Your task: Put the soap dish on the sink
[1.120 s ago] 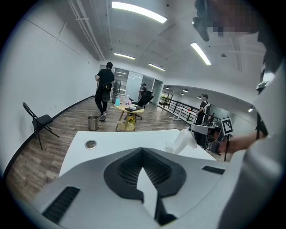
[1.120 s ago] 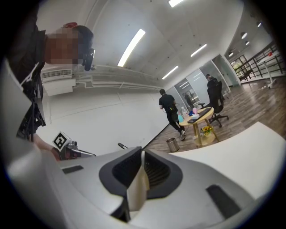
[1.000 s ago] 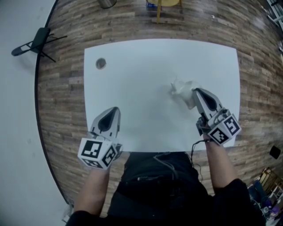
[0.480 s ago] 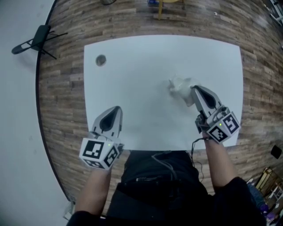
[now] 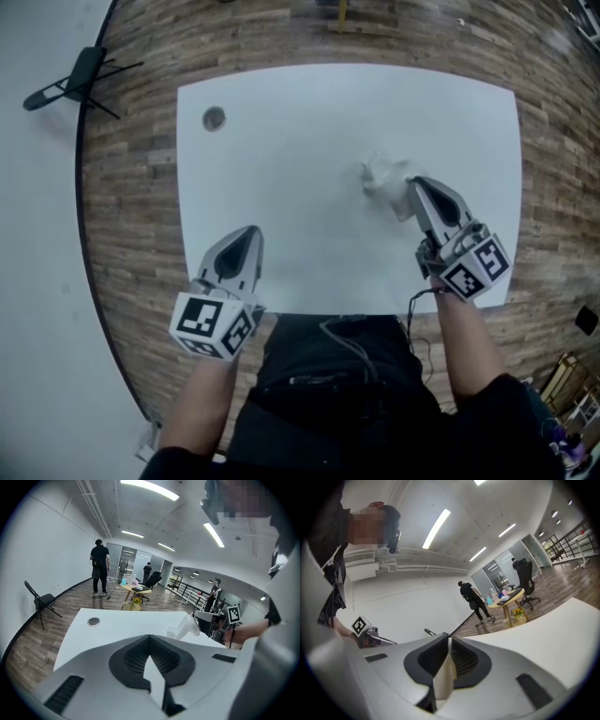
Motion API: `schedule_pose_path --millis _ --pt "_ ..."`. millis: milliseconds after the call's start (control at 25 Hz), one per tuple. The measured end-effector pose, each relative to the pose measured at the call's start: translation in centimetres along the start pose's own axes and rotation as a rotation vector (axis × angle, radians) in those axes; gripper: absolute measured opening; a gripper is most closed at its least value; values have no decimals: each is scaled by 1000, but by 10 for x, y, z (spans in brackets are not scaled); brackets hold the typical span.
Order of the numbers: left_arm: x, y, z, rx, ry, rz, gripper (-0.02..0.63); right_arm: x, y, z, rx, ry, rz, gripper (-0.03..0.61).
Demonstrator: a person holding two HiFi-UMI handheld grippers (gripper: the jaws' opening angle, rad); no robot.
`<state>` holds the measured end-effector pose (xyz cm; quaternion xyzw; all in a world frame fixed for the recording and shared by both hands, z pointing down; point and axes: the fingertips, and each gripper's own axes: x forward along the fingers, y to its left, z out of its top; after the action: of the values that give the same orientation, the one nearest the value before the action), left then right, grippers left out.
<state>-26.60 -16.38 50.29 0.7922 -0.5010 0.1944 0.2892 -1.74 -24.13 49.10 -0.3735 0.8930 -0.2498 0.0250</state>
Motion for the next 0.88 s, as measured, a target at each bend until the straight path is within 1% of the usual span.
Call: schedule_pose_path --millis 440,760,880 --pt "-9 3 -6 -28 -23 11 -11 3 4 -13 -2 11 6 28" --pt "-16 10 -15 -30 -31 16 -11 0 6 -17 -13 18 -8 28" --pt "-19 12 -15 -44 -28 25 -11 -1 8 -18 -9 25 -11 28"
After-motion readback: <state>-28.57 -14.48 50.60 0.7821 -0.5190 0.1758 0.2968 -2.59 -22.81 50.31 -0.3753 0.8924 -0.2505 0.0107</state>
